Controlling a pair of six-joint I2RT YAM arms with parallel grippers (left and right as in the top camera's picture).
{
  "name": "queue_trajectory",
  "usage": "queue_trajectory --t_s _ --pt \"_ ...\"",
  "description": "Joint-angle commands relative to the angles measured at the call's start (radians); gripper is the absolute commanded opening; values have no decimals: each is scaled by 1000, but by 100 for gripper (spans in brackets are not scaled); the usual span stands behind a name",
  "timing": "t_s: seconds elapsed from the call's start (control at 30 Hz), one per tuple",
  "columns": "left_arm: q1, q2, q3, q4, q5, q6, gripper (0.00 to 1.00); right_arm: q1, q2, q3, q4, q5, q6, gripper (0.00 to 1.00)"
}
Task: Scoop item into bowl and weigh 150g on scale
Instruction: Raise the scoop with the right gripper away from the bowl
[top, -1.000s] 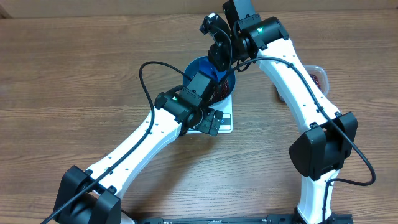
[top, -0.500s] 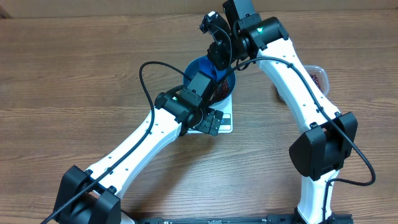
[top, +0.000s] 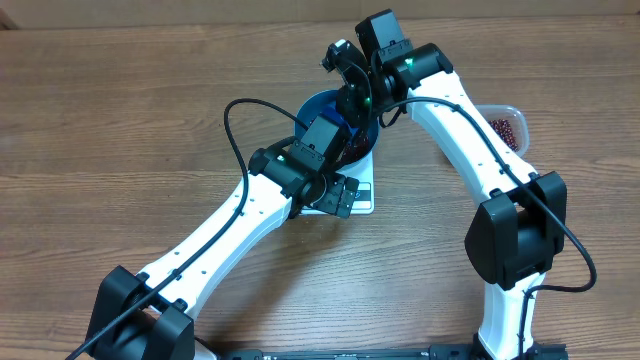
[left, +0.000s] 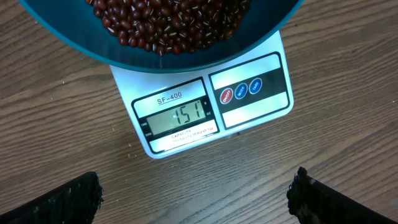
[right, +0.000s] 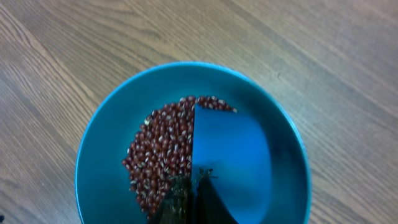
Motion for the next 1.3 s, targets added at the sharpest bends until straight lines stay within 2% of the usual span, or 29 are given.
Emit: queue_trajectory --t_s 0.0,0.43,0.73,1.0,1.27 --pt "0 -4 4 -2 -9 22 100 -3 -1 -8 -4 -37 0 4" --pt "0 -4 4 -2 -9 22 100 -50 -2 -2 -19 -221 87 4" --pt "0 -4 4 -2 -9 23 99 -145 -5 1 -18 -468 87 4" --pt "0 -4 4 -2 -9 22 100 -180 -5 1 -18 -562 83 4" --pt "0 -4 4 -2 -9 22 100 -180 -5 1 -10 -564 78 4"
